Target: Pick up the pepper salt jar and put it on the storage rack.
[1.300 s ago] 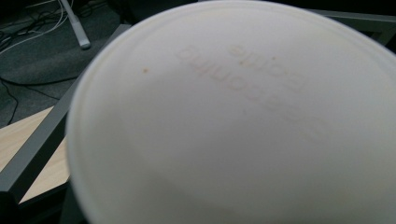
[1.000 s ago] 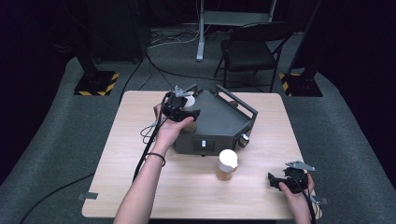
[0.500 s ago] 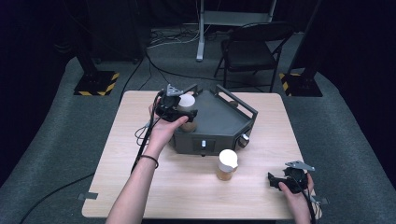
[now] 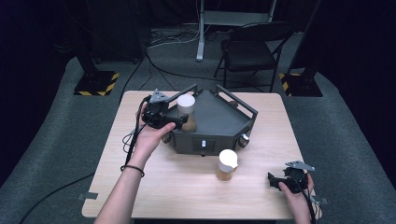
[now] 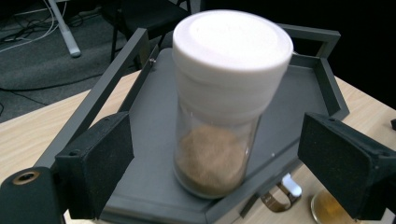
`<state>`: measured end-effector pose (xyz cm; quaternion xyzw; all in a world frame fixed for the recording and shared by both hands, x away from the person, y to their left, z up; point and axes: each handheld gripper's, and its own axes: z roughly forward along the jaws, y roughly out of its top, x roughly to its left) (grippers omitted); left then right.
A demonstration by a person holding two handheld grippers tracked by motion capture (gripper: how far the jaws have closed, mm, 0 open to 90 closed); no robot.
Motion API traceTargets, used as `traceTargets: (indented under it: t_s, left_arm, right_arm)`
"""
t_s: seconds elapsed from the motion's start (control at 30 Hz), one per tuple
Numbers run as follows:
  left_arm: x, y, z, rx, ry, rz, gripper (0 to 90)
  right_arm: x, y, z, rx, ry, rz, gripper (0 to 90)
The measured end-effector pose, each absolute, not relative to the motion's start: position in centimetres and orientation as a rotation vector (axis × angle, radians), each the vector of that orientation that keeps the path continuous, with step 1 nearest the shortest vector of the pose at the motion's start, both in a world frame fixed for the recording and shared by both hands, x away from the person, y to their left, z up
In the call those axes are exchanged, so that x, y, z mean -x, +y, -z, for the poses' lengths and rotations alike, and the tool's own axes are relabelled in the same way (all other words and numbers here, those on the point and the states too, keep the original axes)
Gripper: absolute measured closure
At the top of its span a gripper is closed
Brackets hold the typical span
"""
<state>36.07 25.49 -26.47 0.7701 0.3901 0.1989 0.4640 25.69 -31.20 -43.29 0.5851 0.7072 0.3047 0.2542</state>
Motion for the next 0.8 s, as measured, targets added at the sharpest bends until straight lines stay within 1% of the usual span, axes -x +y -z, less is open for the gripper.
traceTargets:
  t_s: [0.27, 0.4, 0.6, 0.8]
  left_arm:
    - [-34.6, 27.7, 27.4, -1.872, 0.932, -0.473, 8.1]
    - [-33.5, 28.0, 27.8, -1.888, 0.933, -0.505, 5.8]
    - [-31.7, 28.9, 29.3, -1.870, 0.941, -0.531, 5.6]
    - [-30.8, 29.5, 30.6, -1.887, 0.955, -0.550, 5.4]
  right_arm:
    - [-25.7, -31.2, 43.3, -1.590, 1.921, -0.828, 0.0]
    - [-25.7, -31.2, 43.3, -1.590, 1.921, -0.828, 0.0]
    - [-25.7, -31.2, 43.3, -1.590, 1.921, -0.828, 0.0]
    - [-25.7, -31.2, 43.3, -1.590, 1.921, -0.828, 0.0]
